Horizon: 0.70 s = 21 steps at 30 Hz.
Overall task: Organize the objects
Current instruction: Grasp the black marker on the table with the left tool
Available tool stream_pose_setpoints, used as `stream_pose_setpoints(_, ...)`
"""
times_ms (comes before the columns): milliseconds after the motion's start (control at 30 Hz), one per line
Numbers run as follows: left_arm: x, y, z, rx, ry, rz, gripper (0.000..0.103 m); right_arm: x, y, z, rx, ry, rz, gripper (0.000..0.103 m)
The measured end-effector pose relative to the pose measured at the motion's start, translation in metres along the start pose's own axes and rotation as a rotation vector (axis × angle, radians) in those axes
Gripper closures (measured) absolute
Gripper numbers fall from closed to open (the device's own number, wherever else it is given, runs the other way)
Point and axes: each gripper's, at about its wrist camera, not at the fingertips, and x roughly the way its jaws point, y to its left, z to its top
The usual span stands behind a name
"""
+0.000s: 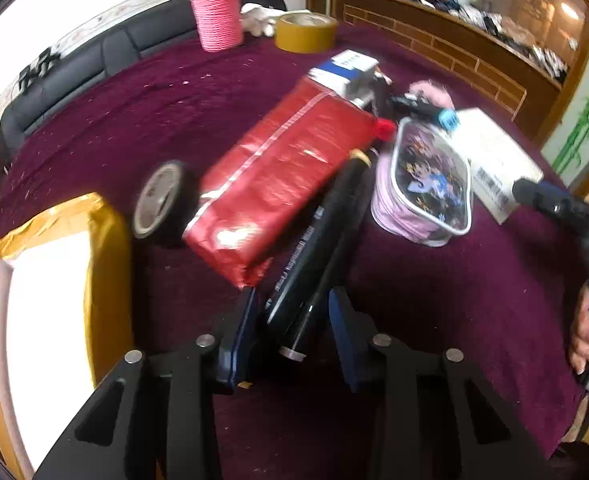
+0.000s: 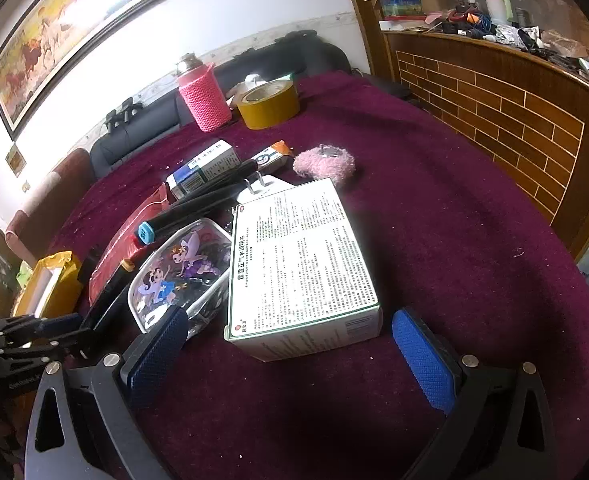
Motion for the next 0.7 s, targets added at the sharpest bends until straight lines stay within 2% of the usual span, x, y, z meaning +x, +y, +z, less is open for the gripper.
stream_pose_setpoints(100,0.004,-0.012,-0.001,0.027,0.012,-0.019,0.068,0.001,0.001,0.000,0.002,0.006,0.001,0.000)
stream_pose_setpoints(200,0.007,-0.024,0.000,0.041,0.013,-0.035,0.076,0.002,0.001,-0.001,-0.002,0.008,0.002,0.000)
stream_pose_setpoints(300,0.010,-0.028,0.007,-0.006,0.010,-0.037,0.077,0.003,0.002,-0.001,-0.001,0.009,-0.003,0.000)
stream_pose_setpoints(533,0.015,-0.036,0.016,-0.047,-0.012,0.002,0.067,0.003,-0.001,-0.002,0.011,0.005,-0.011,0.000)
stream_pose_setpoints(600,0.015,-0.038,0.017,-0.058,-0.016,0.032,0.062,0.003,0.000,-0.002,0.008,0.007,-0.014,0.000)
stream_pose_setpoints(700,0.014,-0.042,0.016,-0.075,-0.020,0.078,0.061,0.005,0.000,-0.002,0.009,0.013,-0.016,0.000)
